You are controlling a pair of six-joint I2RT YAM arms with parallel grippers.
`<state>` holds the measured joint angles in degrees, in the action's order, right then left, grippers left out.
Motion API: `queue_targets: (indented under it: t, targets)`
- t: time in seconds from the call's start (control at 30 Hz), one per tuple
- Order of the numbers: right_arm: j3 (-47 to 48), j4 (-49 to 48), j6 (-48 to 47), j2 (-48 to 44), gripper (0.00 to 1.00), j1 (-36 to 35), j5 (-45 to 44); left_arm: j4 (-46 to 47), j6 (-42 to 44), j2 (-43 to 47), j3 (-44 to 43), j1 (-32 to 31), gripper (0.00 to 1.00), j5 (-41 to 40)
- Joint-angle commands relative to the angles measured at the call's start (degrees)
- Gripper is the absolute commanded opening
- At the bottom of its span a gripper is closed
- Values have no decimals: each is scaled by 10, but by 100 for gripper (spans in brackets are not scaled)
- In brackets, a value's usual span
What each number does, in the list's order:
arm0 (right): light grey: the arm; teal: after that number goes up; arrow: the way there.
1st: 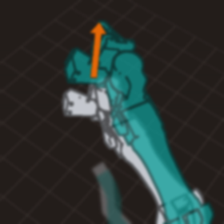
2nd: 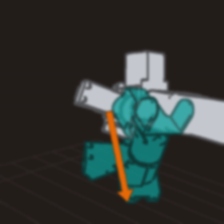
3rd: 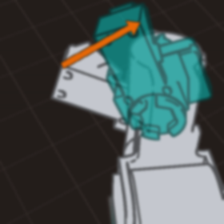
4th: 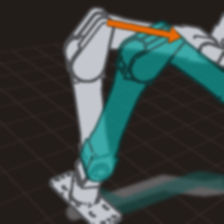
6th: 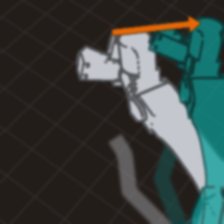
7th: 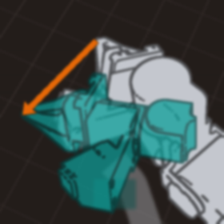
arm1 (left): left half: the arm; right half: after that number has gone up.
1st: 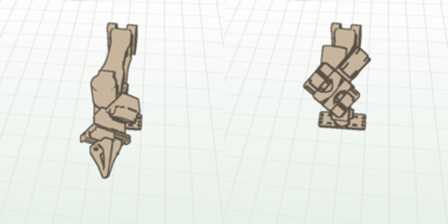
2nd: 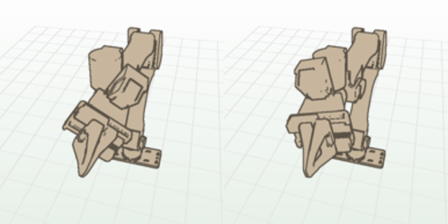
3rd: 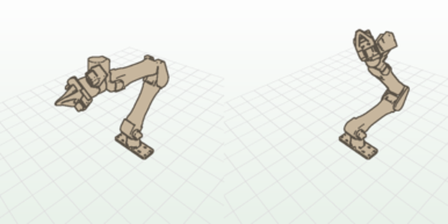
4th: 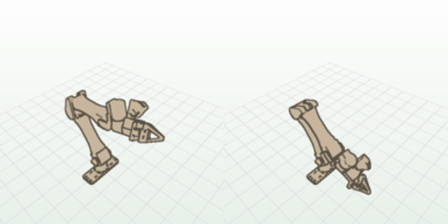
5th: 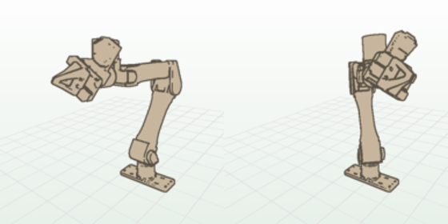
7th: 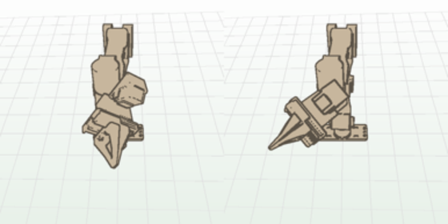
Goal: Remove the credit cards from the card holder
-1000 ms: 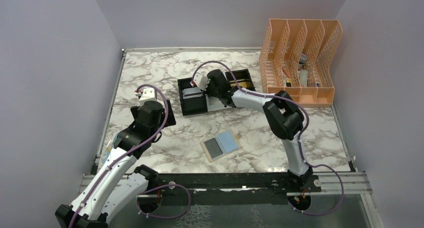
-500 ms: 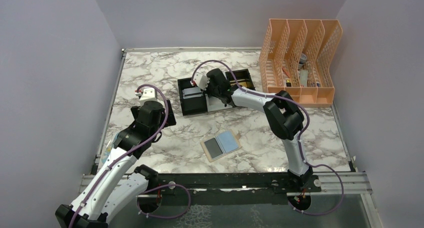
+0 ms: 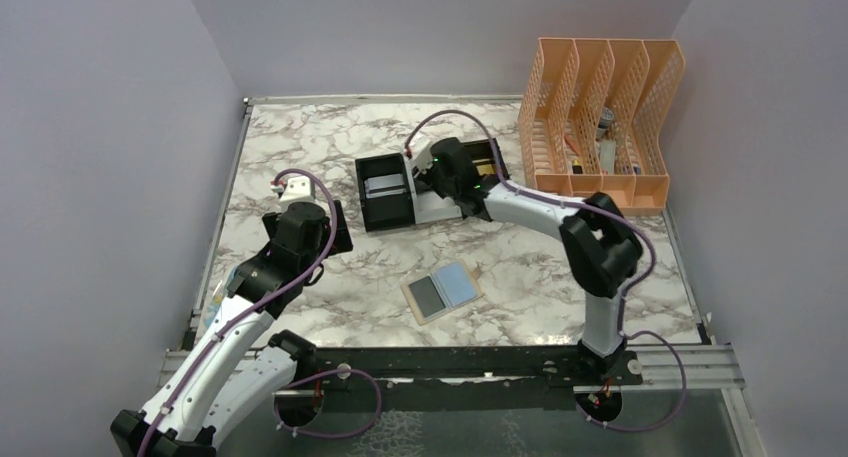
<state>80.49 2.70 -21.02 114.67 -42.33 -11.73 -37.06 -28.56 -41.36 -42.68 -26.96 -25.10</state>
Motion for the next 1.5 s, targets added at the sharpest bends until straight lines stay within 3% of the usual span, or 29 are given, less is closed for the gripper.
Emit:
queue_targets:
  t: [0.0, 0.1, 0.2, 0.27, 0.33, 0.4, 0.43, 0.87, 1.47]
  targets:
    - [-101, -94, 148, -130, 29, 3, -20, 0, 6, 4, 6, 3, 99, 8]
    - [-170, -122, 220, -193, 35, 12, -34, 0, 7, 4, 7, 3, 99, 9]
    - [-188, -86, 321, -220, 35, 42, 59, 2, 8, 1, 8, 3, 99, 12]
    - [-175, -55, 358, -208, 28, 50, 128, 3, 9, -1, 8, 3, 99, 12]
    - [-138, -16, 367, -173, 15, 50, 178, 3, 9, -2, 8, 3, 99, 12]
    - [-89, 32, 363, -128, 2, 50, 198, 3, 9, -1, 8, 3, 99, 11]
    - [-52, 58, 359, -104, 1, 49, 200, 2, 9, -1, 9, 3, 99, 11]
    - [109, 179, 324, 75, 1, 35, 48, 5, 11, -16, 9, 3, 99, 9]
    - [180, 185, 301, 148, 1, 28, -62, 8, 17, -24, 8, 3, 99, 12]
